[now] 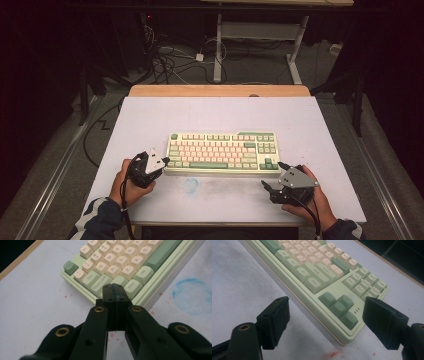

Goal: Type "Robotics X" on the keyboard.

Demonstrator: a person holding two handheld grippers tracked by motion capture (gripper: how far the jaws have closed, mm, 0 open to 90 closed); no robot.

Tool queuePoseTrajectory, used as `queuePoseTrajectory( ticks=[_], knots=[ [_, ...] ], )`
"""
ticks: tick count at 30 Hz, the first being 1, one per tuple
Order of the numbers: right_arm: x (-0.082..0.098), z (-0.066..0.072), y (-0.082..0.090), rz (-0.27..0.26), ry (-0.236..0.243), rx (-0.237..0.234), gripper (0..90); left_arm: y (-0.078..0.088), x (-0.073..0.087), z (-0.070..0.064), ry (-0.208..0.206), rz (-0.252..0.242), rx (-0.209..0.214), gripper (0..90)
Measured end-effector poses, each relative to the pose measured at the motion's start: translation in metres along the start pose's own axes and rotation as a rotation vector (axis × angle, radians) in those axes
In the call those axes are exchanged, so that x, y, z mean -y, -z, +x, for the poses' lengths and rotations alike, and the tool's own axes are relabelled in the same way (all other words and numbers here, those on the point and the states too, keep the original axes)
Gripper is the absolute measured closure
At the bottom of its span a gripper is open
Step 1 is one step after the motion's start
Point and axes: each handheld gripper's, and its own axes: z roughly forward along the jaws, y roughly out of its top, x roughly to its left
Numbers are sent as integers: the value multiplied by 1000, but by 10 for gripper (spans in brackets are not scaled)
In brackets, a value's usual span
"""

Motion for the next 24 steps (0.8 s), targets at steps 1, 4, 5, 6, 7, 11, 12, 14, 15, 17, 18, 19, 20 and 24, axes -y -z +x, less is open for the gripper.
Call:
queuePoseTrajectory(
  ticks=[1,4,5,6,7,11,12,14,15,17,18,19,20,24],
  knots=[
    [0,0,0,2,-1,-1,226,-1,-2,0,2,3,3,873],
    [0,0,-1,7,-3,-3,227,-7,-7,-2,19,5,13,872],
    [1,1,-2,9,-3,-3,227,-9,-8,-2,20,7,15,872],
    [1,1,-2,10,-1,-5,227,-11,-9,-3,20,4,15,871],
    [1,1,-2,12,0,-5,227,-13,-10,-3,20,2,14,871],
    [1,1,-3,13,-2,-6,227,-23,-16,-4,25,5,27,872],
    [0,1,-3,13,0,-7,227,-25,-18,-5,31,7,35,872],
    [0,2,-3,14,-2,-7,227,-30,-20,-7,34,12,45,871],
    [1,1,-3,14,0,-7,227,-33,-21,-9,32,22,54,871],
    [1,2,-4,17,1,-10,227,-39,-21,-13,24,32,59,871],
    [1,2,-4,19,1,-10,227,-41,-21,-14,22,39,62,871],
    [1,2,-4,19,1,-10,227,-44,-21,-15,15,44,62,872],
    [1,2,-4,18,1,-11,227,-47,-21,-17,9,53,62,872],
    [1,1,-4,18,-6,-9,229,-58,-20,-20,-6,79,62,871]
  ],
)
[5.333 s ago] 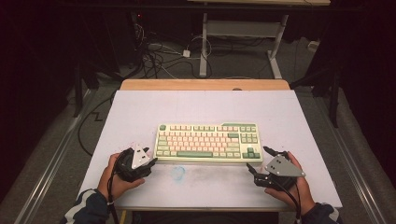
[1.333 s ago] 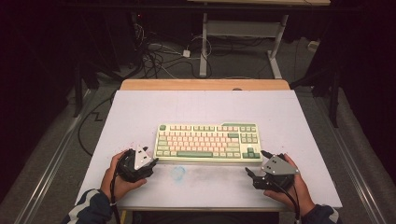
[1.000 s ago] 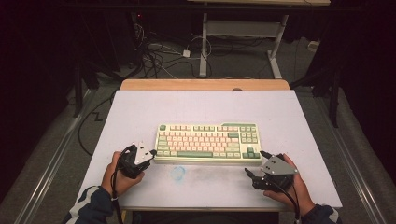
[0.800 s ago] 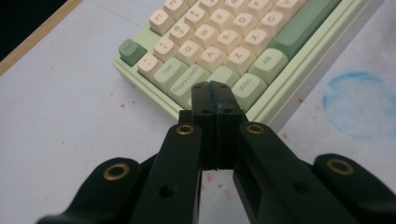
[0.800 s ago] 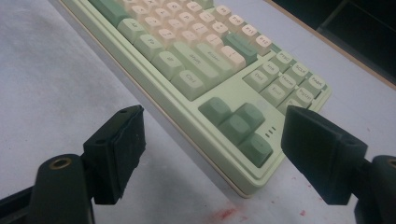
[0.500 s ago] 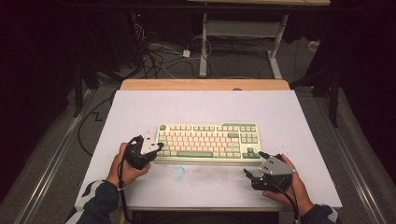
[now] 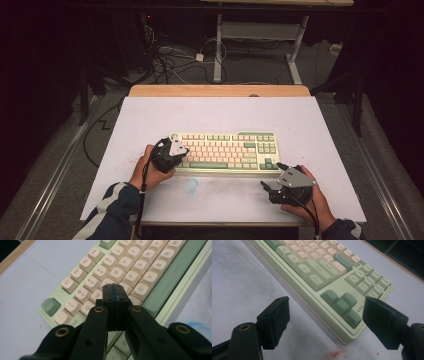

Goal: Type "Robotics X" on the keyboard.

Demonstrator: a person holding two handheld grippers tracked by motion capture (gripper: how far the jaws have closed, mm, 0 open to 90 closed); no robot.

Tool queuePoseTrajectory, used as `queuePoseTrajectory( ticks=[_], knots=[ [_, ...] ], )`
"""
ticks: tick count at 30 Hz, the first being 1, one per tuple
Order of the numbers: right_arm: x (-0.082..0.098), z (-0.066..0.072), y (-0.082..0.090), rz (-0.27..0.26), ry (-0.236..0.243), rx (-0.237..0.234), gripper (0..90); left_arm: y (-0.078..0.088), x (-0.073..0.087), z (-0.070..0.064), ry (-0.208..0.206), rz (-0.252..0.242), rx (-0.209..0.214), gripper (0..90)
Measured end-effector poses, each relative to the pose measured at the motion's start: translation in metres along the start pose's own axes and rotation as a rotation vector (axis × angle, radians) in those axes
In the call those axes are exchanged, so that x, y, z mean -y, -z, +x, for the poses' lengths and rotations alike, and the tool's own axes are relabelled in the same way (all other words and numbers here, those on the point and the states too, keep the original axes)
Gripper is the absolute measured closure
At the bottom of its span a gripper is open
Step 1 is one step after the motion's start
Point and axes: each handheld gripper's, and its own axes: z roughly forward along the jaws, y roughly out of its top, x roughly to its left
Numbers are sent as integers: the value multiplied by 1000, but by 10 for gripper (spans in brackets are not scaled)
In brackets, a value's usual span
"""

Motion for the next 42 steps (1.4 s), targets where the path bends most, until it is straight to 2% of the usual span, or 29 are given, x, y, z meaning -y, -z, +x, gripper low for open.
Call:
queuePoseTrajectory(
  ticks=[7,15,20,32,37,42],
  knots=[
    [0,0,0,0,7,-3,229,-12,1,-3,-8,24,-4,872],
    [0,1,1,-7,11,-4,229,-13,1,2,5,27,-10,871],
    [0,1,1,-7,12,-6,230,-15,3,0,6,47,-6,872],
    [0,1,1,-3,18,-7,231,-9,-2,-1,-1,0,0,860],
    [0,0,1,-4,10,15,233,-6,-4,-1,2,-20,-2,853],
    [0,0,1,-5,15,11,233,-2,-6,-1,11,-47,4,794]
  ],
)
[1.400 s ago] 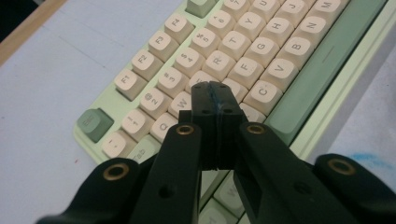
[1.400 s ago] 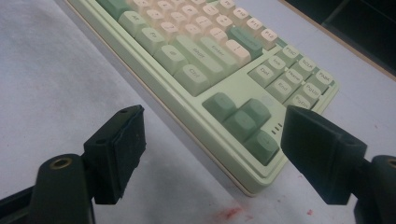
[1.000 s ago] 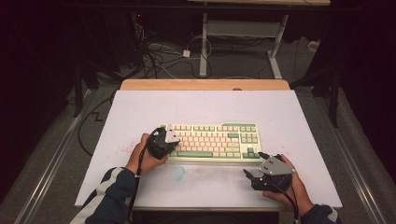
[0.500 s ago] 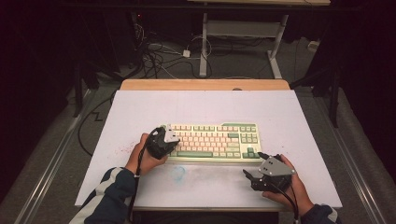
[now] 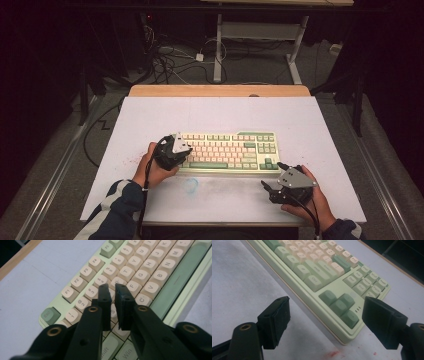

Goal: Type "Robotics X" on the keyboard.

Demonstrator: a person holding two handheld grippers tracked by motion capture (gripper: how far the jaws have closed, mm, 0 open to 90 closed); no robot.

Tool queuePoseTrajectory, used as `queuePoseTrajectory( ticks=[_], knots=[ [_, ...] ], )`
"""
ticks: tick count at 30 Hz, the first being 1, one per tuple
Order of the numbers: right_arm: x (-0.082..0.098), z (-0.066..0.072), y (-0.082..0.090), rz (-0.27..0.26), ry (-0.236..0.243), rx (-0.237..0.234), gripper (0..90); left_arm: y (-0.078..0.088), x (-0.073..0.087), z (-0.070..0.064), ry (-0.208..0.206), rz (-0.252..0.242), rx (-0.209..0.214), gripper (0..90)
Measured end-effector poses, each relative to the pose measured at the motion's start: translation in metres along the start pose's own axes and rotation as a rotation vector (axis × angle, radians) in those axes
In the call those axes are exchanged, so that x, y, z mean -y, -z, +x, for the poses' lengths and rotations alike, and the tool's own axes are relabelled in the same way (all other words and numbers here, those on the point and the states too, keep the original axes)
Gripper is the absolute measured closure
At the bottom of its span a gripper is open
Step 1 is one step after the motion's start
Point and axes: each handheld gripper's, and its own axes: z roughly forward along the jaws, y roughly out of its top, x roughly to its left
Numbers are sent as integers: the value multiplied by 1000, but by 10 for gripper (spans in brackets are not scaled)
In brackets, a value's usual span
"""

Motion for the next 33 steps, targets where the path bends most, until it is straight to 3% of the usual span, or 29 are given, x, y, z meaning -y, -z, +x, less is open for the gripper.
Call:
queuePoseTrajectory(
  ticks=[6,11,17,22,28,33],
  knots=[
    [1,0,0,2,1,-1,234,3,-2,1,25,-20,9,699],
    [1,-1,0,0,-2,1,234,4,-3,1,17,-43,-14,588],
    [1,-1,0,2,-2,2,234,4,-4,-3,16,-77,-40,424],
    [1,-1,-1,9,-5,3,234,5,-5,-5,26,-94,-36,293],
    [1,-2,-1,8,-9,4,234,7,-5,-6,28,-104,-37,225],
    [1,-2,-1,8,-11,6,234,14,-3,-4,37,-117,-29,221]
  ],
)
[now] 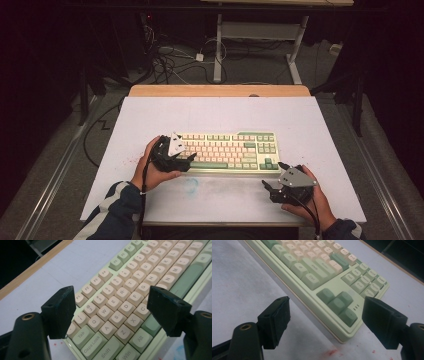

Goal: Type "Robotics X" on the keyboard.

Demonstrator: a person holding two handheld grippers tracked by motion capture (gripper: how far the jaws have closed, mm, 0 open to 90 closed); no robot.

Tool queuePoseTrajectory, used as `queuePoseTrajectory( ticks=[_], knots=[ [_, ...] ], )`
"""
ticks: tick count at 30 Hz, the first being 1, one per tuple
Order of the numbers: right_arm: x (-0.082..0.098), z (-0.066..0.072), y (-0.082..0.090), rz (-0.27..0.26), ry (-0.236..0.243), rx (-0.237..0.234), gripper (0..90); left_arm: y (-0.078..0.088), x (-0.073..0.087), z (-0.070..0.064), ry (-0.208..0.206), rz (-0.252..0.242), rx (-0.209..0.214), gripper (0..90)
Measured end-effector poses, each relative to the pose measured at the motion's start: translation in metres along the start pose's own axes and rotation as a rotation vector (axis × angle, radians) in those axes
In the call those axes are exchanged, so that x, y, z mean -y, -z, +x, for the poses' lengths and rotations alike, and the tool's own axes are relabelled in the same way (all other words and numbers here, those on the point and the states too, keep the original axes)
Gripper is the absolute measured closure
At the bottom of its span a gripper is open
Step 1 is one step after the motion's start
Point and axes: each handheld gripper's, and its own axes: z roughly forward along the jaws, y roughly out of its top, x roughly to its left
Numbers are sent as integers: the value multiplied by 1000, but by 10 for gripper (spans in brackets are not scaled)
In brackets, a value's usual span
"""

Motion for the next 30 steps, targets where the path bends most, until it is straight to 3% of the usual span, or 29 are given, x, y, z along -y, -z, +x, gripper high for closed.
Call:
queuePoseTrajectory(
  ticks=[11,15,30],
  knots=[
    [0,-1,2,-8,-8,12,234,29,16,19,1,-5,-21,223],
    [-1,-2,2,-11,-10,14,234,34,24,21,-17,11,-28,235],
    [0,-3,2,-12,-16,22,234,48,39,32,-19,66,-64,345]
  ],
)
